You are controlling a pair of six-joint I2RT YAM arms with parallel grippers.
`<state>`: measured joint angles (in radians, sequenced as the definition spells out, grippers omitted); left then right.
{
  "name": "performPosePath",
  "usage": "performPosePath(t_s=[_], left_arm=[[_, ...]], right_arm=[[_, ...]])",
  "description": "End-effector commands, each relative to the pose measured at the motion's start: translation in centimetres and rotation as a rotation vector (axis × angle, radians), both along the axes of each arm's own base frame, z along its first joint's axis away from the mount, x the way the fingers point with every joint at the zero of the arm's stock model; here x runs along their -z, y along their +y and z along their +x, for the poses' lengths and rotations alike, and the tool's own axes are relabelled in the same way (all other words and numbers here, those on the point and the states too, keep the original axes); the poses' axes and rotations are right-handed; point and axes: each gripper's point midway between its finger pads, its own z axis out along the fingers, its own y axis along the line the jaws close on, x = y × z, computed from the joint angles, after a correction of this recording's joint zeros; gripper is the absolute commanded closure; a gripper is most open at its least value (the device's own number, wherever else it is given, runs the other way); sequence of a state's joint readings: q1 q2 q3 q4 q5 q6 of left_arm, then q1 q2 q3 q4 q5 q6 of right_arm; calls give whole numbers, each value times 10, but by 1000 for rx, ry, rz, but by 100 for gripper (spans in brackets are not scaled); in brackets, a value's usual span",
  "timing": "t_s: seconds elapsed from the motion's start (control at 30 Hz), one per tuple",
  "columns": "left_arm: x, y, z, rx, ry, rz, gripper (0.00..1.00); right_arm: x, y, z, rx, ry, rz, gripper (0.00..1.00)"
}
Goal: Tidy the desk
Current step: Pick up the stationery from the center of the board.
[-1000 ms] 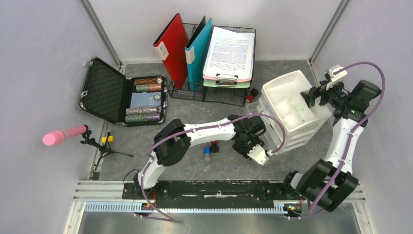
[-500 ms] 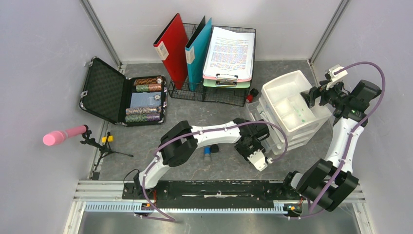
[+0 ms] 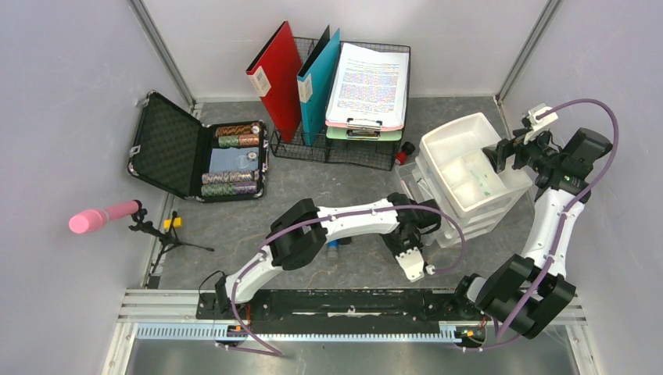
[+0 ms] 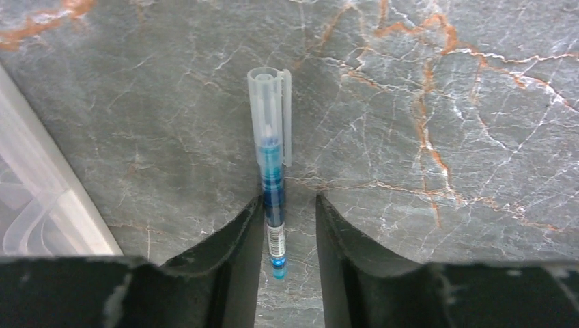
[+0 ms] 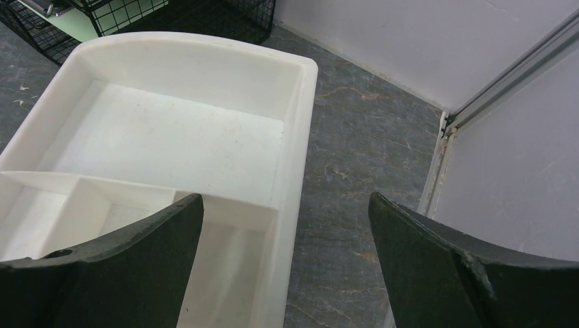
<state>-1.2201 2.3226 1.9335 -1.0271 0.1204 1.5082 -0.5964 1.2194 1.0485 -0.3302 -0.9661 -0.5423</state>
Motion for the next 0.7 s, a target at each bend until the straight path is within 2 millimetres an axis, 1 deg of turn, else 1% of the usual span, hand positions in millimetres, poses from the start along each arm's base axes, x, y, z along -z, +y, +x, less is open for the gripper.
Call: performPosePath(t_s=[0.0, 0.07, 0.2, 0.27, 0.33, 0.47, 0.53, 0.57, 0.67], left_arm=[[28, 32, -5, 46, -8, 180, 62], [25, 31, -5, 27, -8, 173, 65], [12, 27, -4, -33, -19, 127, 72], [-1, 24, -1, -60, -43, 80, 82], [-15, 27, -3, -77, -49, 46, 87], [-48, 38, -8, -84, -84, -17, 92], [-66, 43, -6, -87, -117, -46, 94], [-76, 45, -2, -93, -149, -59, 96], [-113, 50, 7, -96, -223, -114, 98]], right_arm=[[127, 23, -45, -21, 428, 119, 2], [127, 23, -45, -21, 428, 118, 2], [127, 23, -46, -21, 429, 117, 2], [127, 23, -46, -21, 428, 115, 2], [127, 23, -46, -21, 429, 116, 2], [128, 23, -46, -23, 432, 119, 2], [128, 23, -46, -23, 431, 119, 2], [127, 23, -46, -23, 429, 118, 2], [127, 24, -46, -24, 431, 120, 2]])
